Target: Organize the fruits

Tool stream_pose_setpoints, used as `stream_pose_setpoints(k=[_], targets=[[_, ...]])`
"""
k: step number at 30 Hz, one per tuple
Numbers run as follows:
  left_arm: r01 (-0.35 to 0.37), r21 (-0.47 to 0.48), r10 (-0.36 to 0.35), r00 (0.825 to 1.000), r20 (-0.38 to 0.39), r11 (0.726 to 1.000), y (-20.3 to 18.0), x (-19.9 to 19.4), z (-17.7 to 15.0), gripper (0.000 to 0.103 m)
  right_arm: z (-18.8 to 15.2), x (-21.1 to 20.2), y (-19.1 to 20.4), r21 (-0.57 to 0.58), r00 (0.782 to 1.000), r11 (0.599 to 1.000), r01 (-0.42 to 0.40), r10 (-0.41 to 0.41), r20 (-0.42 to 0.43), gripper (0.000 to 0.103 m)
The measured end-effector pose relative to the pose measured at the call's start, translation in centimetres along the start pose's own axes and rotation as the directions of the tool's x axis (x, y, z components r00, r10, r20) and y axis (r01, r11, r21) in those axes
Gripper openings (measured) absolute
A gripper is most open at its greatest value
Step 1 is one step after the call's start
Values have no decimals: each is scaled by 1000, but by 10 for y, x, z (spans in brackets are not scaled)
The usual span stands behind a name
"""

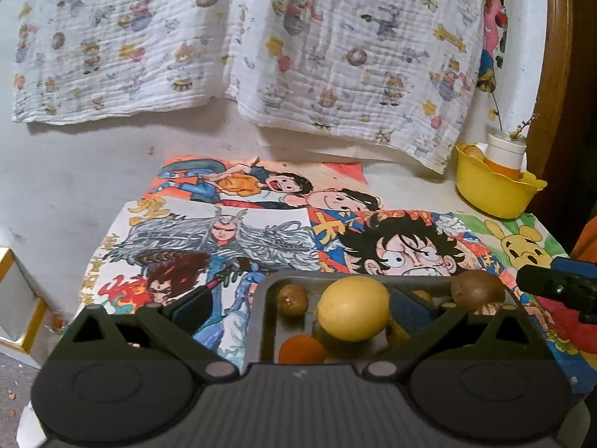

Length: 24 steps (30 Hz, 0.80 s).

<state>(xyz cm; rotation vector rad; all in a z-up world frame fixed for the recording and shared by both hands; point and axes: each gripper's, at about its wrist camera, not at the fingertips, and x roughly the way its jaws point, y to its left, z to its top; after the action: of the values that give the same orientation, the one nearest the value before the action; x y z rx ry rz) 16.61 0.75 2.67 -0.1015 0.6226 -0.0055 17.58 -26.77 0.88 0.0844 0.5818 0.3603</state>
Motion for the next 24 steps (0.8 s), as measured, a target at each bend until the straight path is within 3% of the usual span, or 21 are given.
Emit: stream_pose_setpoints(k=[24], targets=[[-31, -14, 32, 997, 65, 999, 3, -45, -29, 103, -32, -55, 30, -82, 994, 996, 47, -39, 99, 102]])
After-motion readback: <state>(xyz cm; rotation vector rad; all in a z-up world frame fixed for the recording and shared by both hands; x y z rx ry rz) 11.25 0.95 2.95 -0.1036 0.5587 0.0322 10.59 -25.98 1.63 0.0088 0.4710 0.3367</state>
